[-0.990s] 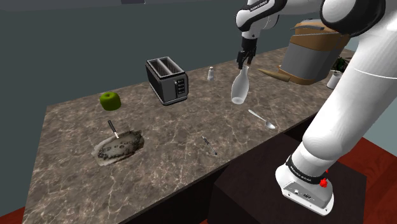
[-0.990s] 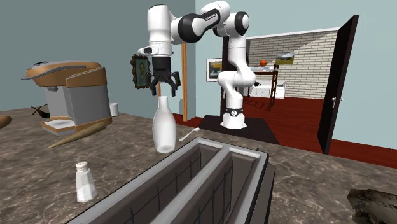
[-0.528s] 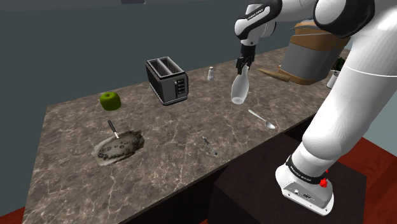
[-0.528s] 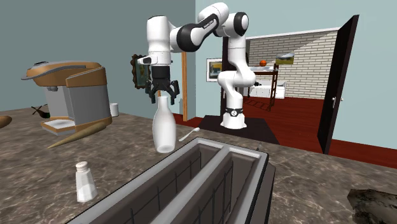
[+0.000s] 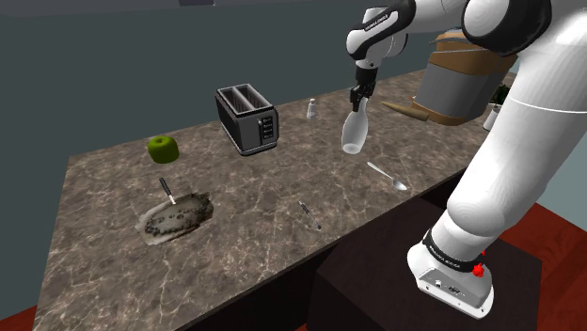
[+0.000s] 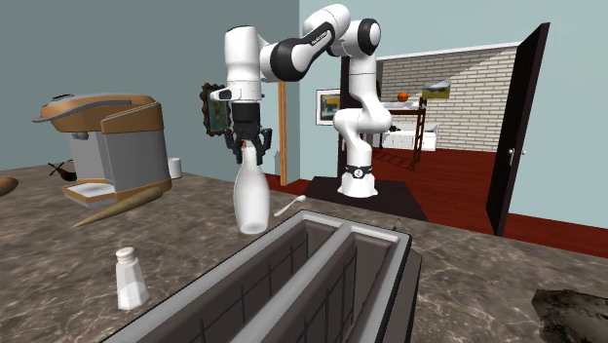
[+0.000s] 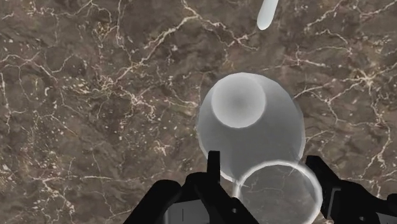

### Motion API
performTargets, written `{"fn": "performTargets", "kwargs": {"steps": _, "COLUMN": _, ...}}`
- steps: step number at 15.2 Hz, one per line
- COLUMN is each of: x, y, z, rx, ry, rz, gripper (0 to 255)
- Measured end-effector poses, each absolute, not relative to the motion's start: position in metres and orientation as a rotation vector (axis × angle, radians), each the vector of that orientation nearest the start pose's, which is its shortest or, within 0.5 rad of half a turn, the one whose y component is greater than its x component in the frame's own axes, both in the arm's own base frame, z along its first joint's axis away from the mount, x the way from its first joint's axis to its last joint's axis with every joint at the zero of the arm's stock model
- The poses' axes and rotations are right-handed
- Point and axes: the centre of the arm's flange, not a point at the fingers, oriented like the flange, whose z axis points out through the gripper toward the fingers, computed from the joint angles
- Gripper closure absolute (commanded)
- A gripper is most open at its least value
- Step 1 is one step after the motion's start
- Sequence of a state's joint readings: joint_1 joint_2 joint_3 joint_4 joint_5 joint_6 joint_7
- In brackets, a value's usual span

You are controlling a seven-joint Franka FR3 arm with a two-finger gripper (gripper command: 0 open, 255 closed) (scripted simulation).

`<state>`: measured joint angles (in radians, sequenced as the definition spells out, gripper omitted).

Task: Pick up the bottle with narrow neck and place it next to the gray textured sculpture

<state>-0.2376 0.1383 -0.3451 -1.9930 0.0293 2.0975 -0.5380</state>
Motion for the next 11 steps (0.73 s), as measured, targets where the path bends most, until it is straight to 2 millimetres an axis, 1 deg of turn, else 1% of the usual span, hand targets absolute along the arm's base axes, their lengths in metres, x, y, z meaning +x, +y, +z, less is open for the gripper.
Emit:
{"fn": "performTargets", "kwargs": {"steps": 9, "x": 0.4864, "y": -0.3130, "z": 0.3954, "rx": -3.145, "ry": 0.090, "rz": 0.050, "gripper": 255}}
{"fn": "performTargets", "kwargs": {"steps": 11, "x": 0.4862, "y": -0.3141, "z": 0.4017, "rx": -3.145, "ry": 0.090, "rz": 0.052, "gripper": 255}}
